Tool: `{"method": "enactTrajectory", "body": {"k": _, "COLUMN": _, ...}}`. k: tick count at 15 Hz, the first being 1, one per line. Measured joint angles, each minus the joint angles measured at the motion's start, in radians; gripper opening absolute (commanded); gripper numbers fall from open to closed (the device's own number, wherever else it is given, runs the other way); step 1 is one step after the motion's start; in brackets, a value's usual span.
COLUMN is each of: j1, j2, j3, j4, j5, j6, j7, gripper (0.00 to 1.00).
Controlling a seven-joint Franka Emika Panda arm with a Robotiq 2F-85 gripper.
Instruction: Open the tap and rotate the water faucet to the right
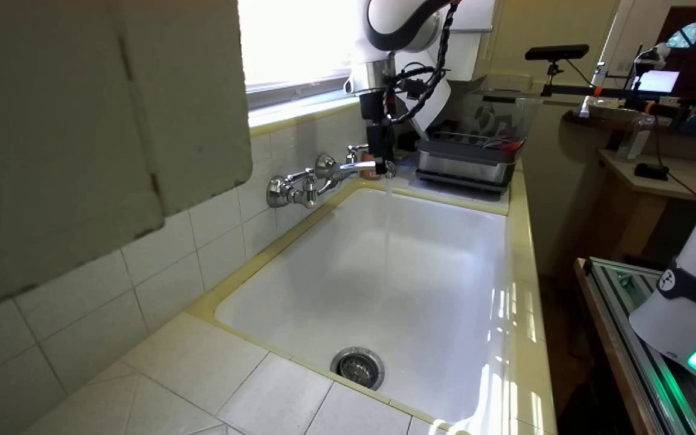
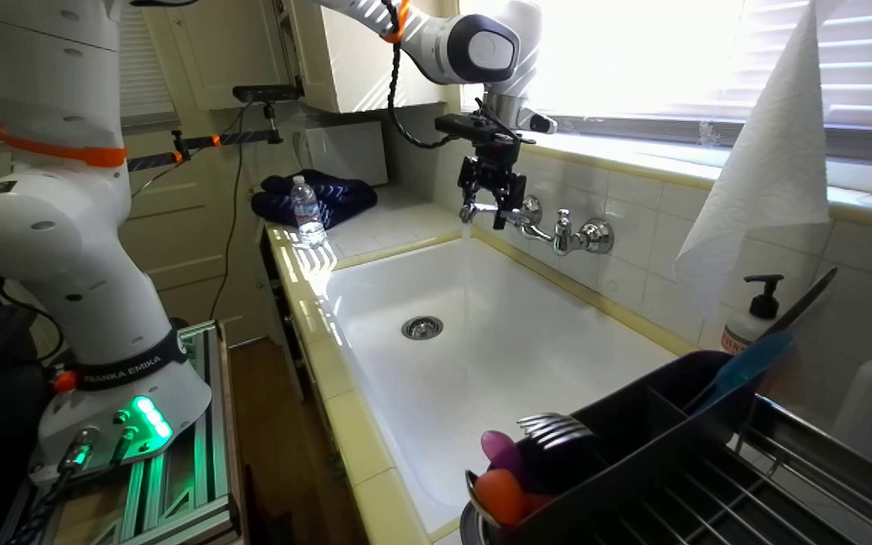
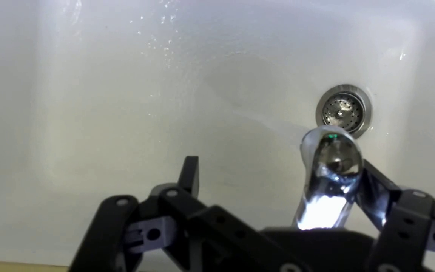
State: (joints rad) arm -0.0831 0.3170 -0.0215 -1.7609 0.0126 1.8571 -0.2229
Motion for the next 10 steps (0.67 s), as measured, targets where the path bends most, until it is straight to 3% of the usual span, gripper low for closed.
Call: {"method": "enactTrajectory", "body": {"k": 10, "j1": 0.009, "j2": -0.003, "j3": -0.003, "j4": 0.000, "j5": -0.032, "j6": 0.001, "j7": 0.001, "gripper": 1.00}}
